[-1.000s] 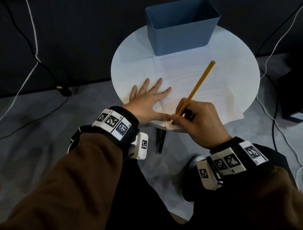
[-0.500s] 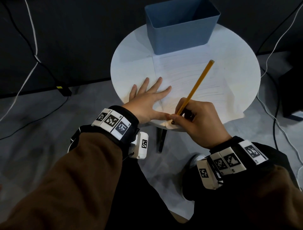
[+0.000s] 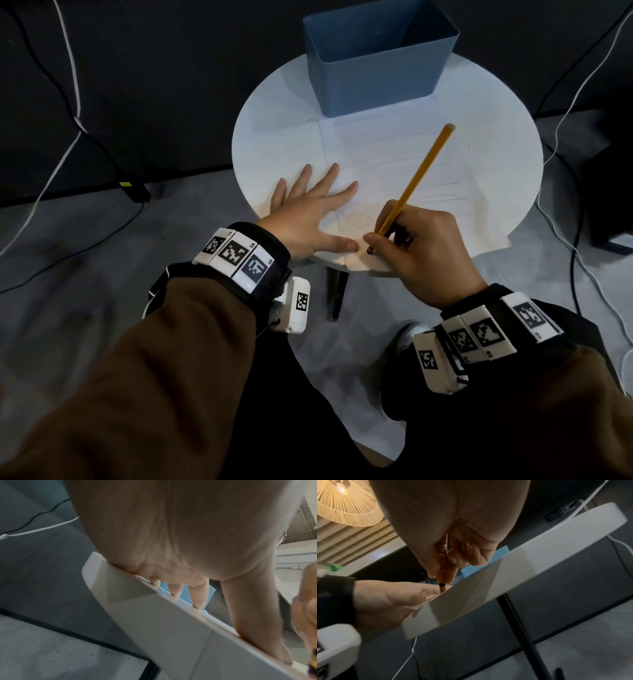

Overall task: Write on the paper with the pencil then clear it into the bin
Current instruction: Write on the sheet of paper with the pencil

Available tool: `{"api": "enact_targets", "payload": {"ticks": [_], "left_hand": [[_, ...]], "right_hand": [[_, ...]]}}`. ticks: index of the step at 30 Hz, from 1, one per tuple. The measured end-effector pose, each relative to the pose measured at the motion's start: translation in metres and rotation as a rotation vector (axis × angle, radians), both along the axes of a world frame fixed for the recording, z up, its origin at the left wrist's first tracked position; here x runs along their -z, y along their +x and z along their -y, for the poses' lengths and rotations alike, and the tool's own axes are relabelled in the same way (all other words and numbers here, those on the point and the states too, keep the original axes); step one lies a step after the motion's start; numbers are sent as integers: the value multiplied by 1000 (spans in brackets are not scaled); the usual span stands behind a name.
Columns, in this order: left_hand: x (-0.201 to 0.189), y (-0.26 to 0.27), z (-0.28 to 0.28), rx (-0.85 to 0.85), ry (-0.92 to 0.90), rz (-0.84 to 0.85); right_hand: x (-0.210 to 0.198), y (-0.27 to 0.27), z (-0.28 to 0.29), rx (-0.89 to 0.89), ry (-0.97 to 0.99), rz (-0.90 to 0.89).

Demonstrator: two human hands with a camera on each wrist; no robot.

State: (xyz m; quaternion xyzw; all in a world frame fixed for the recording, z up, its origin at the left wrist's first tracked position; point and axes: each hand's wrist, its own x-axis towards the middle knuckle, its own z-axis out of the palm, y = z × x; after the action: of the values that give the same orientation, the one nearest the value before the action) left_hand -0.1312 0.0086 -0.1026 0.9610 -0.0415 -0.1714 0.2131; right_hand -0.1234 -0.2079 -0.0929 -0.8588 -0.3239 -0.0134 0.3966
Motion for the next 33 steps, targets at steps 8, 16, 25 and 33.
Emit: {"api": "enact_targets", "payload": {"ticks": [8,16,25,33], "left_hand": [[0,1,0,4,17,-2],[-2,-1,0,-3,-13,8],[0,0,0,2,5,9],[0,0,0,-4,7,15]], "right_hand": [[-2,-5,-3,-20,18,-16],[0,8,11,82,22,13],[-1,-5,-2,-19,40,-16],[-4,5,11,82,118,-40]]}}
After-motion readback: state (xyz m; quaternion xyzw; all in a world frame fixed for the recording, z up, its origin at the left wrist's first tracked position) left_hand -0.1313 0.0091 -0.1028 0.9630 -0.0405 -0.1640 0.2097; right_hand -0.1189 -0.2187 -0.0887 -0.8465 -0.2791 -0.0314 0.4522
